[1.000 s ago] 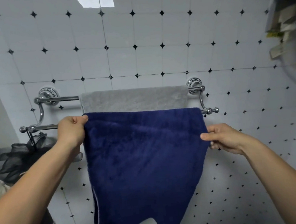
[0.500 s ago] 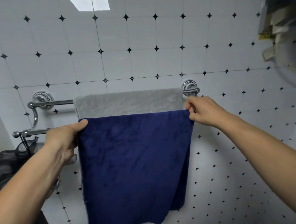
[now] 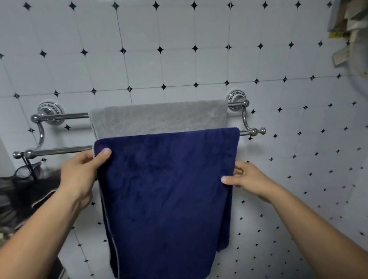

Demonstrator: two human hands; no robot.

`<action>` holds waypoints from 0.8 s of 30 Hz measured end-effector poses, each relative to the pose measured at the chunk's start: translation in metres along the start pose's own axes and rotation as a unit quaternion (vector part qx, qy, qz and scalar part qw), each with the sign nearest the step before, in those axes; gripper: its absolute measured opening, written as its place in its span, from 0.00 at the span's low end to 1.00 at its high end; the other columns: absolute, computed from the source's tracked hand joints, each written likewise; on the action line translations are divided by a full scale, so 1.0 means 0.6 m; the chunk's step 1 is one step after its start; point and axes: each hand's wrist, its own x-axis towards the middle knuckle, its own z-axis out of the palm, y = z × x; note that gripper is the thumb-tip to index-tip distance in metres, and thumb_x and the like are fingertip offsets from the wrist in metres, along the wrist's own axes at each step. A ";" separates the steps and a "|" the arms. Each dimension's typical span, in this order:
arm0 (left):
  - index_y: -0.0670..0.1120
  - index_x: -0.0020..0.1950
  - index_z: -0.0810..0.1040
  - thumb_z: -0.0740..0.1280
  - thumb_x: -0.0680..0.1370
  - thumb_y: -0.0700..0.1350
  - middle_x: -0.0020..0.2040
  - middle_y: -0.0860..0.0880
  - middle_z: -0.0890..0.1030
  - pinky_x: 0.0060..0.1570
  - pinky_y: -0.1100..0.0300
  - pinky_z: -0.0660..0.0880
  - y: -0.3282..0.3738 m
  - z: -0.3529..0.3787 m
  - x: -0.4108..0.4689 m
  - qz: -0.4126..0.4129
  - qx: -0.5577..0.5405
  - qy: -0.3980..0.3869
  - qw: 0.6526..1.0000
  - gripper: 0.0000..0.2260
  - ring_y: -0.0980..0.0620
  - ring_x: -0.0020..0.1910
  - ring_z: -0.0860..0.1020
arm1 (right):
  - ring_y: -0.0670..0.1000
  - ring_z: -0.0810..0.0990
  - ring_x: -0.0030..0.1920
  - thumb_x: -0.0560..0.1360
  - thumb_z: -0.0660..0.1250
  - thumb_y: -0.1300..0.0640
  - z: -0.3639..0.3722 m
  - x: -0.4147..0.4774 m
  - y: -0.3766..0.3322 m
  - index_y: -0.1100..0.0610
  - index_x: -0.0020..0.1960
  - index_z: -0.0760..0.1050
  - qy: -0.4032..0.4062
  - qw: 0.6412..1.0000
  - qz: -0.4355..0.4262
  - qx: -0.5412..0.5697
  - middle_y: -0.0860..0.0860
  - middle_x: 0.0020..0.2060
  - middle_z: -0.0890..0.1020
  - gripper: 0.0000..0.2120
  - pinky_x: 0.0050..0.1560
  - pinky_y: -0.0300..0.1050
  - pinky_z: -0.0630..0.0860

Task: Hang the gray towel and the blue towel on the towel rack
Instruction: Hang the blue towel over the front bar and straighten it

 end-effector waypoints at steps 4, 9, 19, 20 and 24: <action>0.46 0.39 0.85 0.77 0.67 0.36 0.39 0.53 0.87 0.33 0.67 0.79 -0.078 -0.012 -0.048 -0.032 0.079 -0.054 0.995 0.06 0.56 0.36 0.84 | 0.45 0.81 0.56 0.66 0.79 0.62 0.083 -0.011 0.098 0.50 0.63 0.76 -0.102 0.990 0.080 0.056 0.44 0.56 0.83 0.27 0.54 0.38 0.77; 0.45 0.41 0.84 0.75 0.71 0.39 0.38 0.52 0.87 0.40 0.58 0.80 -0.124 -0.043 -0.059 -0.074 0.120 -0.024 0.990 0.02 0.51 0.37 0.84 | 0.50 0.84 0.53 0.64 0.79 0.61 0.070 -0.028 0.199 0.57 0.57 0.81 -0.080 0.988 0.124 0.049 0.53 0.55 0.85 0.22 0.53 0.41 0.79; 0.44 0.40 0.85 0.74 0.72 0.38 0.39 0.51 0.87 0.37 0.62 0.80 -0.123 -0.006 -0.070 -0.053 0.031 -0.034 0.998 0.01 0.55 0.37 0.84 | 0.41 0.84 0.49 0.60 0.82 0.53 0.029 -0.021 0.193 0.49 0.57 0.78 -0.085 0.989 0.117 0.032 0.41 0.49 0.86 0.28 0.43 0.32 0.78; 0.44 0.39 0.85 0.74 0.72 0.39 0.40 0.51 0.87 0.38 0.63 0.80 -0.115 -0.006 -0.067 -0.045 0.015 -0.035 0.998 0.02 0.55 0.38 0.84 | 0.41 0.84 0.49 0.61 0.81 0.50 0.030 -0.016 0.177 0.48 0.57 0.77 -0.077 0.991 0.105 0.035 0.40 0.49 0.86 0.26 0.44 0.34 0.77; 0.45 0.39 0.84 0.75 0.72 0.44 0.42 0.49 0.86 0.41 0.60 0.80 -0.064 0.001 -0.046 0.013 -0.039 -0.003 0.999 0.04 0.52 0.40 0.83 | 0.52 0.83 0.56 0.71 0.73 0.48 0.036 0.023 0.074 0.52 0.54 0.81 0.032 0.985 0.001 0.167 0.46 0.52 0.86 0.14 0.49 0.47 0.74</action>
